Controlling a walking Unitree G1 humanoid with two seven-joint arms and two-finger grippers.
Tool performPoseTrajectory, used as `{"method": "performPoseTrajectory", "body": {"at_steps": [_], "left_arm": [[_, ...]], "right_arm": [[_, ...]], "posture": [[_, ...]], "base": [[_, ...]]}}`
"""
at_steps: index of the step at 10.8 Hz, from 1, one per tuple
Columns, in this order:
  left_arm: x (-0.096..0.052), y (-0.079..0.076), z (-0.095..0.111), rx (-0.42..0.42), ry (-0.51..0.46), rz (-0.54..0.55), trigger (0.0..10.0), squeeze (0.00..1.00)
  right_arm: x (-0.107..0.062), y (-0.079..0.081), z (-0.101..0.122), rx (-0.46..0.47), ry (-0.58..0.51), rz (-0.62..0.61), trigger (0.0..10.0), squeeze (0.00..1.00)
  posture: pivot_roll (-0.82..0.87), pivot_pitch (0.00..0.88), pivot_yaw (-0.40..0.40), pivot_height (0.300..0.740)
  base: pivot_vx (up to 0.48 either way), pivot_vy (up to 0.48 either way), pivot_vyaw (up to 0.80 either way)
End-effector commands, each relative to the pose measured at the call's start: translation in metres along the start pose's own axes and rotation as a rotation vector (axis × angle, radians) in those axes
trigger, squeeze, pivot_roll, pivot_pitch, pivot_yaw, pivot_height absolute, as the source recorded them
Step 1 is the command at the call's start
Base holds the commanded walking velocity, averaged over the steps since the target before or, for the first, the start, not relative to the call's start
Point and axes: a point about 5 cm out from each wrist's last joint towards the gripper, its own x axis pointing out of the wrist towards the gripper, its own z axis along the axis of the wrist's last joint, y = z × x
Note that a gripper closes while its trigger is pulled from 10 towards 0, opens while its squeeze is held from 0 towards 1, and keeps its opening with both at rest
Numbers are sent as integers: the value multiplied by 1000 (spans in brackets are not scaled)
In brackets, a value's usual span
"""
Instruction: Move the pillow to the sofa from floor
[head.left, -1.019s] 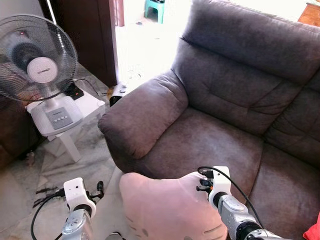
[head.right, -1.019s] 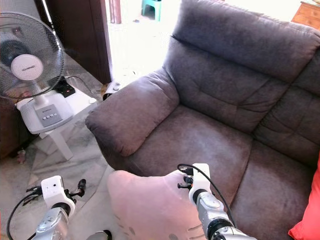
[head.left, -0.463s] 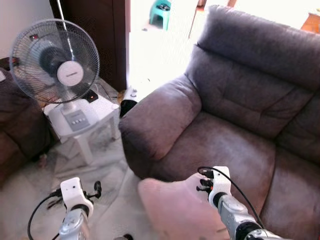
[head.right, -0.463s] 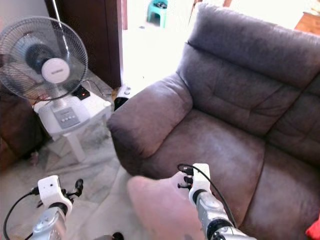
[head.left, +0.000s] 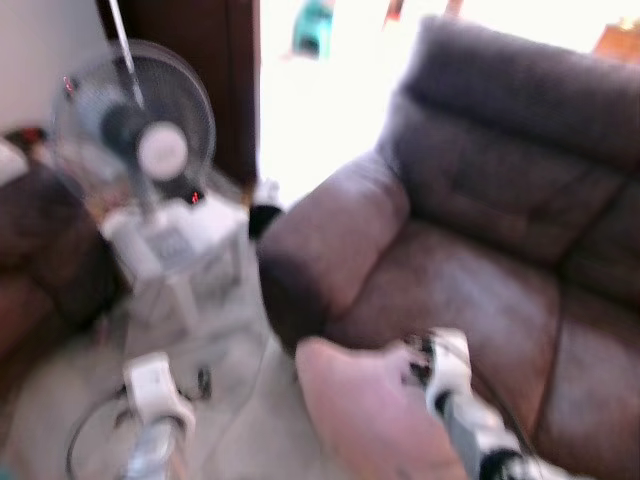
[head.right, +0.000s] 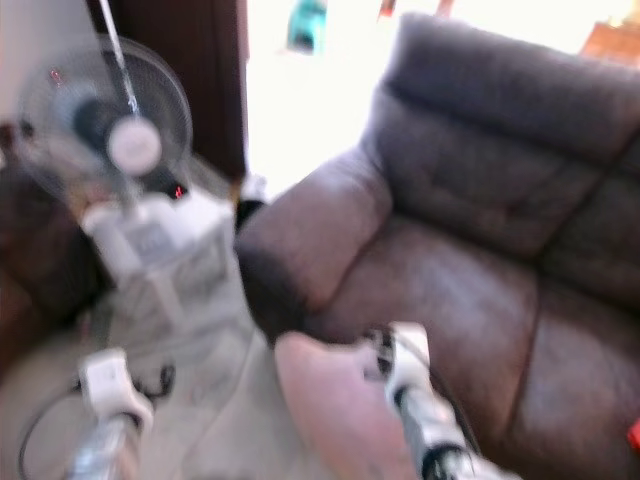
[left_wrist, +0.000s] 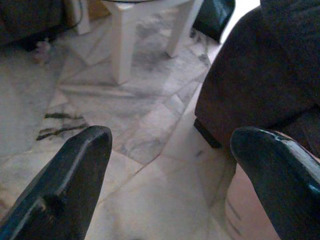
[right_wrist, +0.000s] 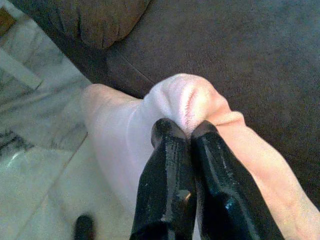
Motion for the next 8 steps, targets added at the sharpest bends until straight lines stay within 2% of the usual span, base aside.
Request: {"method": "performPoseTrajectory", "body": {"at_steps": [1,2,6,8], "left_arm": [[0,5,0,2,5,15,10000,0],[0,4,1,7,3,12,10000,0],[2,0,3,29,-4,-1,10000,0],[6,-5,14,16,-49,-16,10000,0]], "right_arm": [[3,2,23,0,-95,-1,10000,0],[3,1,25,-1,-100,-4,10000,0],[3,-8,44,-18,-153,-19,10000,0],[3,-11,67,-41,-221,-24,10000,0]], "posture": [[164,96,-125,740],[165,97,-128,740],[156,96,-130,740],[149,91,-123,740]], "base": [[0,352,0],[0,311,0],[0,0,0],[0,0,0]]}}
